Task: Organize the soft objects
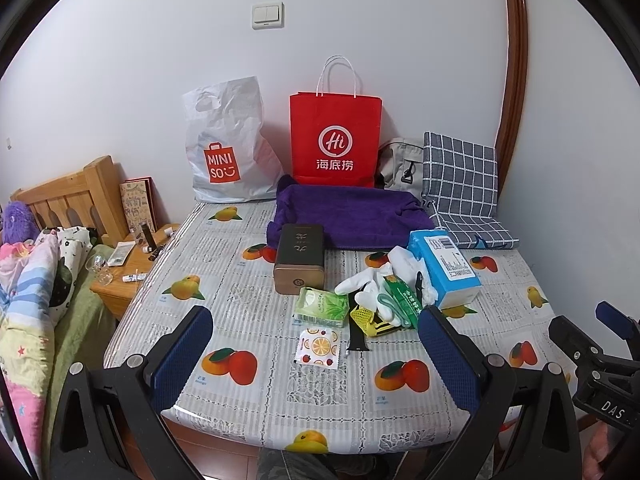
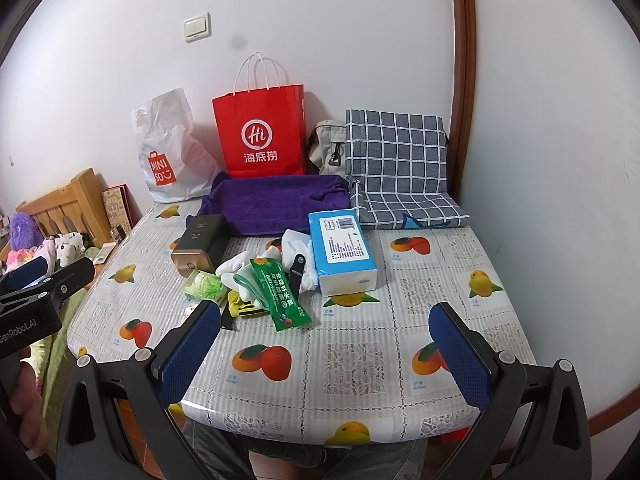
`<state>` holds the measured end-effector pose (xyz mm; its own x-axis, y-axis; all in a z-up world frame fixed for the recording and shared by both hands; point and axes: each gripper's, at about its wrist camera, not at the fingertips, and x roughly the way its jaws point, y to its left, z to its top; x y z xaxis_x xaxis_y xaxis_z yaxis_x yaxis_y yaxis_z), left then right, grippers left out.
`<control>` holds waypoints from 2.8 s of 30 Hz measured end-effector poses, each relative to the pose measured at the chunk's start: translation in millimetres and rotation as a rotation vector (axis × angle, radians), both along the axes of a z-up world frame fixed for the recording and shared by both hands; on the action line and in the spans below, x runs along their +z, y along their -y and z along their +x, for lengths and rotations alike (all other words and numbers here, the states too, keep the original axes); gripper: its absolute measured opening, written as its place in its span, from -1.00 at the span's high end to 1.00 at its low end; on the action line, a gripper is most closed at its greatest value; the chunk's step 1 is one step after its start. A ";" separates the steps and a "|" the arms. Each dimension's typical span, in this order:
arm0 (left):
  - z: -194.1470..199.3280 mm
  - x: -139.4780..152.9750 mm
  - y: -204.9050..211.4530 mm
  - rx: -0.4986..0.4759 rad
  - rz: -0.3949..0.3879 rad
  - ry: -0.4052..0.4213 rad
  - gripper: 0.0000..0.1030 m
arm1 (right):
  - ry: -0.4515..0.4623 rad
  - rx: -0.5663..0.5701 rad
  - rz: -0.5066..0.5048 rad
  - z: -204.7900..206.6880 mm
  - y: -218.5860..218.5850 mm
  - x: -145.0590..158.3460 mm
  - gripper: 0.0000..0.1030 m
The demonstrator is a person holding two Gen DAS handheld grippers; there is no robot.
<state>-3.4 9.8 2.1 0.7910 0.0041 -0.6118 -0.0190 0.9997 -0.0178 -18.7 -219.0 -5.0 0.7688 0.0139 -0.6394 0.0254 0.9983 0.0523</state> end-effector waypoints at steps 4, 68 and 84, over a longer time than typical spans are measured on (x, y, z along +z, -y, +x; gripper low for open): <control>3.3 2.0 -1.3 0.006 -0.002 0.001 -1.00 | 0.012 0.006 0.005 0.7 -1.2 1.5 -0.99; 140.3 -202.2 -35.2 -0.123 -0.033 -0.325 0.40 | -0.192 0.186 0.103 150.0 -24.4 -169.3 -0.94; 137.9 -201.8 -38.0 -0.103 -0.057 -0.335 0.39 | -0.195 0.306 0.162 164.7 -35.1 -177.4 0.36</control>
<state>134.5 47.8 -199.7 0.5406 -0.1066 -0.8345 0.0678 0.9942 -0.0831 146.0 -183.9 -182.4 0.5778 0.3363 -0.7437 -0.2471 0.9405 0.2333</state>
